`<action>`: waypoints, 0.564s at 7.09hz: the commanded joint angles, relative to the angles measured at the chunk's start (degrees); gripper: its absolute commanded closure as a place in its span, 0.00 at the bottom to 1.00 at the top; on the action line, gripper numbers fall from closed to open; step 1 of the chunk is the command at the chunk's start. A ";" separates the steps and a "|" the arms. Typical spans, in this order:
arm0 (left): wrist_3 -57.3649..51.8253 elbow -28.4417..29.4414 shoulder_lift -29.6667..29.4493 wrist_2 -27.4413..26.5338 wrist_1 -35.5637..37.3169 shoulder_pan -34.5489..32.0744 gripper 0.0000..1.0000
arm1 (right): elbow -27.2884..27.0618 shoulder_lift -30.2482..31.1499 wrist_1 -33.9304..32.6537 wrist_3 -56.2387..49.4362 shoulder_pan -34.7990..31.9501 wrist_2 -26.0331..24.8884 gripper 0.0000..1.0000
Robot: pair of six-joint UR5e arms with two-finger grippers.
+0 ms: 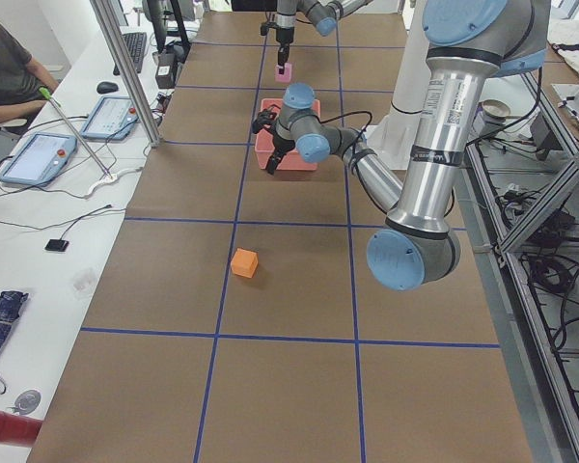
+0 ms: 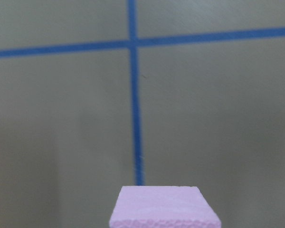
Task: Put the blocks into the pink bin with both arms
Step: 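Carry the lavender cube into the bin with right gripper while left reaches orange cube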
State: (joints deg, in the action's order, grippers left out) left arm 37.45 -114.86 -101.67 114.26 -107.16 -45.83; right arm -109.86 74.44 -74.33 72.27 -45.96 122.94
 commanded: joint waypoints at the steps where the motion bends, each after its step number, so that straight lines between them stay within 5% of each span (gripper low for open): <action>1: -9.04 6.11 0.68 8.51 -0.15 -9.42 0.01 | 0.17 -10.23 -6.31 7.96 5.77 -3.91 1.00; 4: -22.74 16.30 0.68 13.33 -3.74 -17.86 0.01 | 5.15 -18.95 -9.17 10.96 11.49 -10.52 1.00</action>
State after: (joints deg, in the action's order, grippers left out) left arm 19.32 -102.38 -101.00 124.81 -109.13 -60.30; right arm -107.47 58.98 -82.98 82.35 -35.90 113.99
